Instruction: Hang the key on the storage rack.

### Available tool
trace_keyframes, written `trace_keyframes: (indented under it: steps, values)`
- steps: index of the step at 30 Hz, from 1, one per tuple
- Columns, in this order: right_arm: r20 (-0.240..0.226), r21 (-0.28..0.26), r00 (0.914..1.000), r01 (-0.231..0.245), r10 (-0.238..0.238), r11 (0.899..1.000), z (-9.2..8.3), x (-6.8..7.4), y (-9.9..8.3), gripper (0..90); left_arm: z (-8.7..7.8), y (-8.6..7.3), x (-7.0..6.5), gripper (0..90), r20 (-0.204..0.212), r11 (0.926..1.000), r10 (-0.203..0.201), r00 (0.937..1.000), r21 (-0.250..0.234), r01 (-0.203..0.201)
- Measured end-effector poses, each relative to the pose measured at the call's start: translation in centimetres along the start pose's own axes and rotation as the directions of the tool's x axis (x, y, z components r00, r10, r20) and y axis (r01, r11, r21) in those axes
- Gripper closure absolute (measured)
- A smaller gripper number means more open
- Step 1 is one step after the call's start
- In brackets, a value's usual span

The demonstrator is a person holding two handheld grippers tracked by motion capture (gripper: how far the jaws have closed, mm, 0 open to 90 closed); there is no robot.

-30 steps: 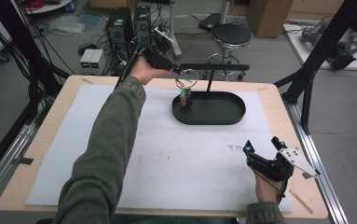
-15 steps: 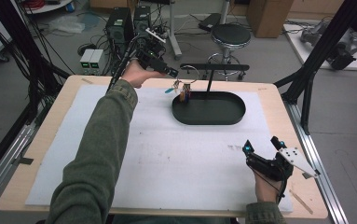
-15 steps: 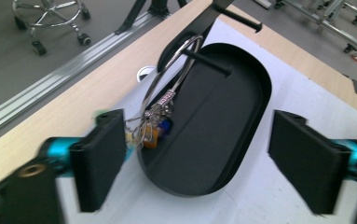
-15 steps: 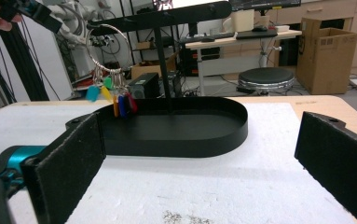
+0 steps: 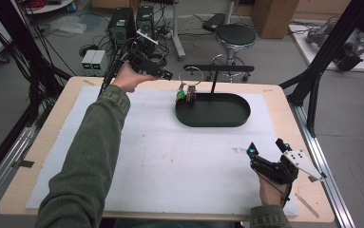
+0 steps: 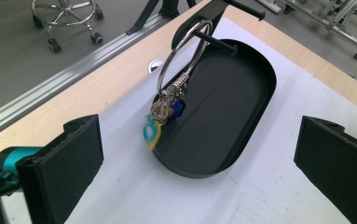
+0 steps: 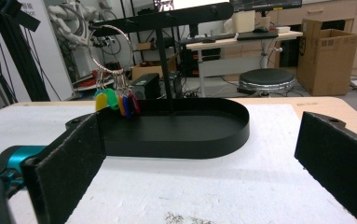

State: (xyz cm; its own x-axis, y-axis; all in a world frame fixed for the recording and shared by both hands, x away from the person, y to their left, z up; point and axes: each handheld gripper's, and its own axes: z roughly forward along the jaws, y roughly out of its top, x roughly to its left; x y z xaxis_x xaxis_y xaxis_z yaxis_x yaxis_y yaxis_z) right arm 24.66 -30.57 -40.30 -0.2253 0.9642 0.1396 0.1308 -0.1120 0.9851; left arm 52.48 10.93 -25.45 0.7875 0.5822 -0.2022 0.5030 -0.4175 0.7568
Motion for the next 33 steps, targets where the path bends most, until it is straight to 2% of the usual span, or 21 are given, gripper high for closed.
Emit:
trace_keyframes:
  steps: [6,14,21,33]
  values:
    - [-0.004,0.006,1.0000,-0.006,0.006,1.000,0.1,0.2,0.0,0.6,-0.9,-0.8,-0.3,1.7,-0.021,0.9999,0.015,0.9997,-0.009,-0.015]
    - [-0.006,0.005,1.0000,-0.007,0.007,1.000,0.1,0.3,0.0,0.6,-2.5,-1.9,-0.8,1.7,-0.027,0.9990,0.030,0.9992,-0.033,-0.031]
    - [-0.010,0.006,0.9999,0.000,0.000,1.000,0.2,0.4,0.0,0.5,-3.9,-3.1,-1.0,1.7,-0.064,0.9985,0.025,0.9976,-0.047,-0.028]
    - [-0.010,0.007,0.9999,0.003,-0.003,1.000,0.3,0.5,0.0,0.6,-5.6,-5.4,-1.4,1.7,-0.046,0.9976,0.027,0.9986,-0.063,-0.030]
